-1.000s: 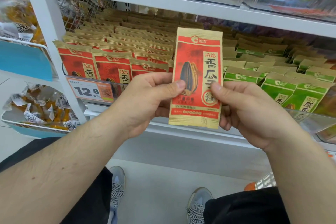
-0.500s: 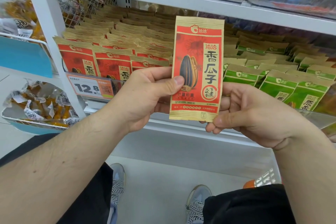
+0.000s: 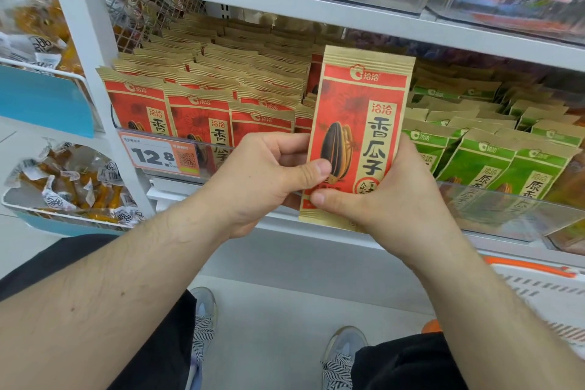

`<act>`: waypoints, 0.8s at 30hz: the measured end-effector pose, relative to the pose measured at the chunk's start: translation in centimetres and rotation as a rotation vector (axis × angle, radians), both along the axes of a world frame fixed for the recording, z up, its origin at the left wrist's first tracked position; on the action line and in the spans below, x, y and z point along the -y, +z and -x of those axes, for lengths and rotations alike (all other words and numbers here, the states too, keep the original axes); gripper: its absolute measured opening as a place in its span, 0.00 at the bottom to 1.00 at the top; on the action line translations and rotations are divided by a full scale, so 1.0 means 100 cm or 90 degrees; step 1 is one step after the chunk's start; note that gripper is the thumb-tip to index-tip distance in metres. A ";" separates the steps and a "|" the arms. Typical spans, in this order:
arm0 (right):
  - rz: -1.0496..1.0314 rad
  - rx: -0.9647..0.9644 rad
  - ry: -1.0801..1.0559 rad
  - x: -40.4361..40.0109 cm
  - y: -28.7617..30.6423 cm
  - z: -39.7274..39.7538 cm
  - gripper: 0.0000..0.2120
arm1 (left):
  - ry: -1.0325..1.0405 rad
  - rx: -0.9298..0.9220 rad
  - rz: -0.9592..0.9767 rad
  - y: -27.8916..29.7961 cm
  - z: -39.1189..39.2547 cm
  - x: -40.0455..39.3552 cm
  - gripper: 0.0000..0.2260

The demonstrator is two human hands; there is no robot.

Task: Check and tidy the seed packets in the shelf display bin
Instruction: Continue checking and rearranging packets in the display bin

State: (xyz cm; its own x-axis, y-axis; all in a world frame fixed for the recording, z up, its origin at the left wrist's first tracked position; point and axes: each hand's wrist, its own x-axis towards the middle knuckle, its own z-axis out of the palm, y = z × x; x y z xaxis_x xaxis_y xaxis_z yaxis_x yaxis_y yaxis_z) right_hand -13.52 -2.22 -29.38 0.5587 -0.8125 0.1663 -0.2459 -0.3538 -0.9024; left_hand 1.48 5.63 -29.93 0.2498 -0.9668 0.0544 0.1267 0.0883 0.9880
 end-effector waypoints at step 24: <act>0.072 -0.047 -0.139 -0.017 0.005 -0.009 0.37 | 0.100 -0.076 -0.001 0.008 0.017 0.004 0.13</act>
State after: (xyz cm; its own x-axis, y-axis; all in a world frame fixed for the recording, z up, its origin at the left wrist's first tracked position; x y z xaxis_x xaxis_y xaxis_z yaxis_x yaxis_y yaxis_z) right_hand -12.64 -0.56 -28.84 0.3865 -0.8937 0.2280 -0.3904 -0.3824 -0.8374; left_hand -0.24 5.27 -29.10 0.4022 -0.9155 0.0137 0.2274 0.1144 0.9671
